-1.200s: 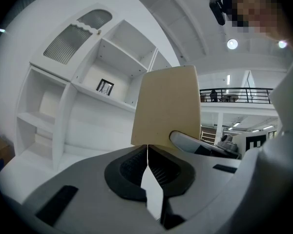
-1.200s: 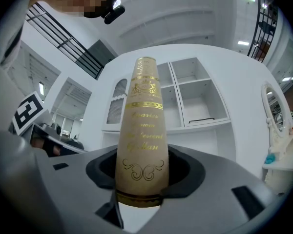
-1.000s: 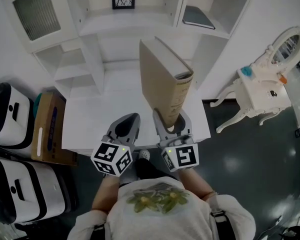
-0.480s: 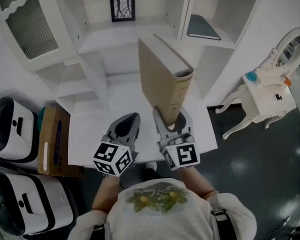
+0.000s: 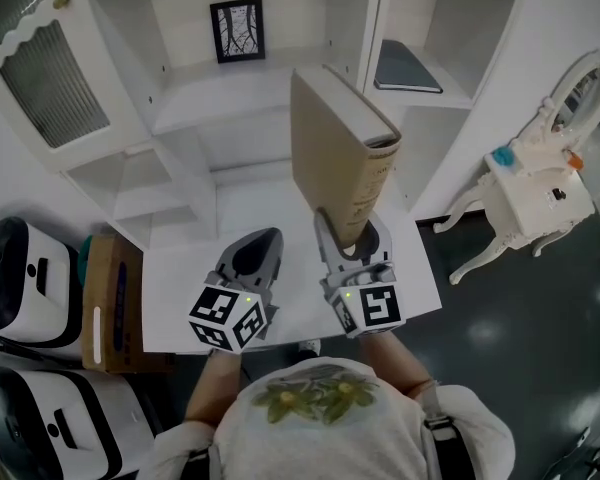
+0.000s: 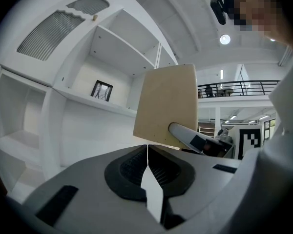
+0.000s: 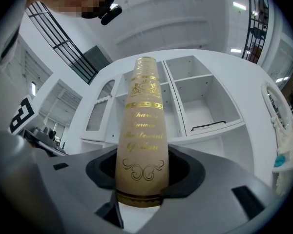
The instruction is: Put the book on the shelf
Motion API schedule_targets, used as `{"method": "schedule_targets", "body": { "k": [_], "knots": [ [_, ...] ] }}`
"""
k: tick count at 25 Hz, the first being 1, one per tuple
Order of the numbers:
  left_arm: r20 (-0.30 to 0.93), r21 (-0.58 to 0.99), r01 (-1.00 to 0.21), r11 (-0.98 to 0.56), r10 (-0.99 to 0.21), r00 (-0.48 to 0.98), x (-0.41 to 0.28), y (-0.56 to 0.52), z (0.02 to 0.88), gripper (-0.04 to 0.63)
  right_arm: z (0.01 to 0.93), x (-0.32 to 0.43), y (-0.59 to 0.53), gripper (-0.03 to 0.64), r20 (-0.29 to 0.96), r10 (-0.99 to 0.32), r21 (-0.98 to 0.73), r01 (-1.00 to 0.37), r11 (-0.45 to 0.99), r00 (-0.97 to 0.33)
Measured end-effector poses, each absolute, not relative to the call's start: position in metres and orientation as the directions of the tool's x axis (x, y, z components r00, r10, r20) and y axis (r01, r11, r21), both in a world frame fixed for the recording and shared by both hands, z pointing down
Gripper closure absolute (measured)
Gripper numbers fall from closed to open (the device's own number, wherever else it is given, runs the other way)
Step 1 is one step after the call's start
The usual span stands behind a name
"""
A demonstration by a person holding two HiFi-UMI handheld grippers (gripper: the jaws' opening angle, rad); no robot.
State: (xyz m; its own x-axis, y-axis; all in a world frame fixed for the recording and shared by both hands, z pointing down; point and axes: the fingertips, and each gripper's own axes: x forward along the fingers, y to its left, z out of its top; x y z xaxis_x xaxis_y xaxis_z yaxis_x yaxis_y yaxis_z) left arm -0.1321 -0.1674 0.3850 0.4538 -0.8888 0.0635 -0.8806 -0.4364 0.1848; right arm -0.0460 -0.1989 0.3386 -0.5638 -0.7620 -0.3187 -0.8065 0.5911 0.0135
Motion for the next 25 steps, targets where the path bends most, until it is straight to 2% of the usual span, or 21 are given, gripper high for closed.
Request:
{"method": "schedule_targets", "body": {
  "k": [25],
  "knots": [
    [0.059,0.197,-0.877,-0.438,-0.888,0.456,-0.141,-0.207,0.384,0.563,0.305,-0.044,-0.246,0.388,-0.382,-0.772,0.039,-0.843,0.537,-0.509]
  ]
}}
